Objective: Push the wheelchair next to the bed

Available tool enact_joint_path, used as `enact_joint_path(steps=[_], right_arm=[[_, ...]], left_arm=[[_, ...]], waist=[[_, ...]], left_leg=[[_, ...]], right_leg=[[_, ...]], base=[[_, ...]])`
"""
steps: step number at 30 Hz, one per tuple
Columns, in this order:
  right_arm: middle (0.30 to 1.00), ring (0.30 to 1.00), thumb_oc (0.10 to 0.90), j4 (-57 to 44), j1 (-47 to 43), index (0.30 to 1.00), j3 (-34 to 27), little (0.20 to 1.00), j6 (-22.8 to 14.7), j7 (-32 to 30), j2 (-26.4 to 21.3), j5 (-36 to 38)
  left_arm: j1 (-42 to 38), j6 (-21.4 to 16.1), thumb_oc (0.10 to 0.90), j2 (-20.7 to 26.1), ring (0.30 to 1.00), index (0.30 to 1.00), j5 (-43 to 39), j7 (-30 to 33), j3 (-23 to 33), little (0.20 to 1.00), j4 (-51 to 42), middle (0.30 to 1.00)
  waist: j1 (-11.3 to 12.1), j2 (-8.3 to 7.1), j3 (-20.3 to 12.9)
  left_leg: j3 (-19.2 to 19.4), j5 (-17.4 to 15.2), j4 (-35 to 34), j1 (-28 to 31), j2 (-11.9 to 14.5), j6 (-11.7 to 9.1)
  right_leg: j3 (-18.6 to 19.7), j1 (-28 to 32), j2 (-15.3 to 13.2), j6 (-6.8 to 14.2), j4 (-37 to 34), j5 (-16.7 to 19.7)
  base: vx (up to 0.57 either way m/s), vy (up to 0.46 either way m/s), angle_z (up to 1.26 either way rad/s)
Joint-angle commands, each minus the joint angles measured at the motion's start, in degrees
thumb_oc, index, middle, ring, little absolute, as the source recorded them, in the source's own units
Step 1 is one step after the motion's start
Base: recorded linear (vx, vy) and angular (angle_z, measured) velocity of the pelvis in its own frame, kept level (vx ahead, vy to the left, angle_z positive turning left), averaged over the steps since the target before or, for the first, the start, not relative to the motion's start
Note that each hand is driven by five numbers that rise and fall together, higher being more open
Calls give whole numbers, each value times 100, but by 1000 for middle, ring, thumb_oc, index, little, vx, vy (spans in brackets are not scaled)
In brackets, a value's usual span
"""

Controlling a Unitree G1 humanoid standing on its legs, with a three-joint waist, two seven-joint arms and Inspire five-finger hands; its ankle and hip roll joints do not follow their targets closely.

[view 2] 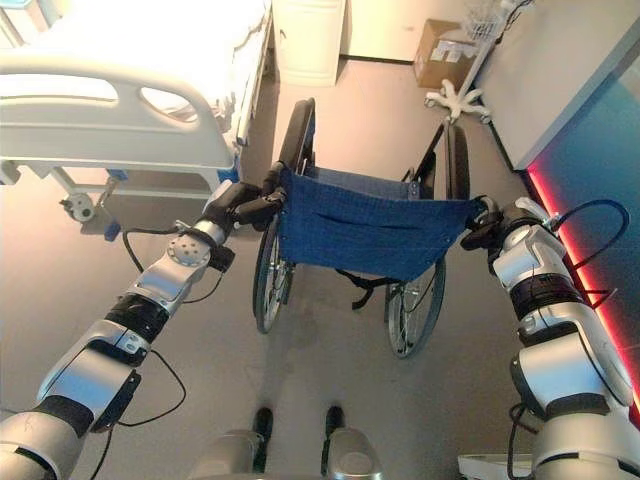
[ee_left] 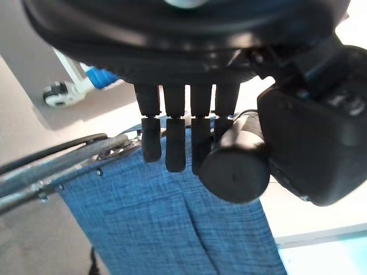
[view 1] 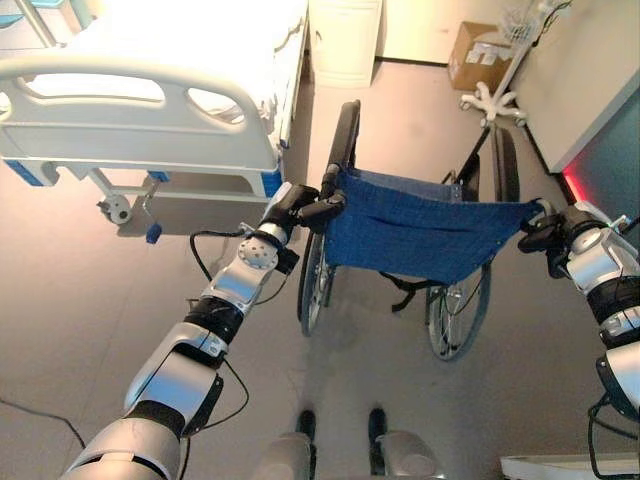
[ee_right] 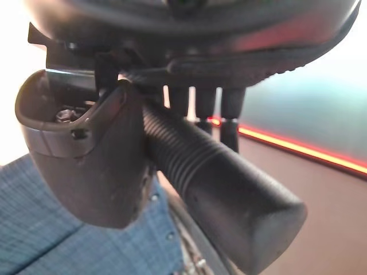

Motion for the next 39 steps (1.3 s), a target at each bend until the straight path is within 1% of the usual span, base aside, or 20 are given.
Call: enact_joint_path(steps=[1,4,7,9,11,13,16,17,18,19,22,23,25,27,28,29,30,33,37,39], right_arm=[[300,300,400,-526,75,300,681,300,-1095,909,683,-143],[300,300,400,-524,79,300,715,300,-1160,850,683,-138],[300,300,400,-477,75,300,761,300,-1243,850,694,-105],[300,300,400,-515,153,300,805,300,-1229,805,710,-79],[300,300,400,-488,186,300,812,300,-1232,718,715,-9],[300,300,400,-479,230,300,765,300,-1049,586,830,203],[300,300,400,-367,246,300,717,300,-951,484,1024,161],[300,300,400,-392,273,300,750,300,-927,478,1108,177],[300,300,400,-397,281,300,746,300,-926,479,1115,178],[300,300,400,-409,275,300,769,300,-982,550,1137,172],[300,300,400,-444,218,300,781,300,-1164,738,1129,93],[300,300,400,-451,189,300,780,300,-1213,818,1103,44],[300,300,400,-492,160,300,776,300,-1332,877,1033,17],[300,300,400,-306,275,300,653,300,-1715,931,1103,-27],[300,300,400,-365,385,300,632,300,-1727,843,1107,32],[300,300,400,-366,387,300,631,300,-1727,843,1107,32],[300,300,400,-481,539,300,648,300,-1841,724,1080,223],[300,300,400,-489,468,300,653,300,-1982,403,1101,337],[300,300,400,-287,290,300,610,300,-2097,239,1188,317],[300,300,400,-260,223,300,623,300,-2104,200,1268,309]], left_arm=[[691,200,400,456,300,300,253,125,-374,300,174,300],[734,211,400,395,300,300,152,229,-335,300,171,300],[810,196,400,382,300,300,150,227,-291,300,221,300],[967,102,400,377,300,300,184,236,-239,300,258,300],[1024,56,400,387,300,300,178,219,-209,300,261,300],[1066,-27,400,382,300,300,284,159,-160,300,223,300],[1123,-78,400,354,300,300,314,220,-152,300,154,300],[1199,-79,400,447,300,300,245,272,-146,300,110,300],[1209,-74,400,458,300,300,241,274,-149,300,100,300],[1291,-45,400,511,300,300,206,318,-124,300,71,300],[1521,-23,400,632,300,300,201,362,58,300,-8,300],[1552,-26,400,673,300,300,168,355,98,300,-11,300],[1552,22,400,758,300,300,93,318,153,300,2,300],[1480,21,400,808,300,300,25,284,129,300,224,300],[1404,72,400,947,300,300,76,167,129,300,209,300],[1404,73,400,948,300,300,76,166,127,300,209,300],[1304,213,400,1098,300,300,120,61,97,300,134,300],[1149,161,400,1122,300,300,201,167,13,300,154,300],[1040,19,400,974,300,300,230,266,-83,300,209,300],[1121,-54,400,884,300,300,346,344,-69,300,171,300]], waist=[[268,-82,-1],[232,10,-63],[208,32,-129],[183,92,-218],[209,76,-249],[525,47,20],[805,139,276],[1069,336,361],[1093,309,409],[1279,416,395],[1546,424,339],[1569,445,296],[1561,417,192],[1626,335,40],[1682,187,-3],[1684,187,-8],[1731,6,-49],[1765,-81,-25],[1772,-104,-27],[1877,-115,-76]], left_leg=[[-163,187,-1003,1252,473,-475],[-190,829,-768,1224,721,-585],[-262,1129,-554,1270,834,-626],[-312,1560,-313,1362,960,-712],[-372,1707,-67,1216,896,-713],[-321,1579,139,47,446,-532],[-184,1579,-136,-630,42,-511],[-178,1967,-814,-1168,-236,-599],[-151,1970,-852,-1109,-269,-602],[-172,2217,-1492,-1345,-379,-671],[-5,2081,-2205,-1309,-553,-609],[110,2005,-2142,-1299,-522,-576],[521,1438,-1753,-1335,-437,-326],[421,1244,-1109,-1423,-419,-212],[393,1018,-760,-1461,-463,-74],[393,1013,-753,-1468,-461,-73],[353,859,-604,-1347,-497,24],[187,735,-514,-1324,-573,106],[-23,670,-544,-1358,-713,158],[-130,694,-659,-1357,-775,210]], right_leg=[[419,-750,-57,124,-141,681],[249,-687,90,-123,76,363],[248,-603,188,-265,175,175],[232,-518,338,-405,265,-18],[239,-404,390,-491,265,-113],[412,208,583,-544,137,-290],[540,720,815,-551,19,-412],[740,1158,1166,-583,-63,-523],[766,1233,1141,-579,-61,-559],[938,1504,1337,-578,-128,-620],[1211,1936,1327,-490,-64,-917],[1210,1975,1314,-470,25,-1008],[1161,1982,1170,-401,307,-1147],[1008,2080,1027,-372,741,-1304],[889,2066,820,-211,895,-1054],[890,2064,821,-210,892,-1052],[613,1867,497,147,1156,-312],[580,1699,219,270,1111,91],[704,1551,112,267,1103,390],[728,1628,120,269,1422,605]], base=[[273,-130,14],[333,-161,43],[301,-124,32],[339,-109,9],[337,-123,4],[487,-159,24],[515,-29,-5],[542,20,-48],[715,56,-81],[521,83,-94],[528,195,-105],[511,367,-106],[457,352,-57],[553,302,-24],[341,145,-14],[479,162,-21],[395,138,-10],[360,124,-8],[256,122,23],[296,143,16]])
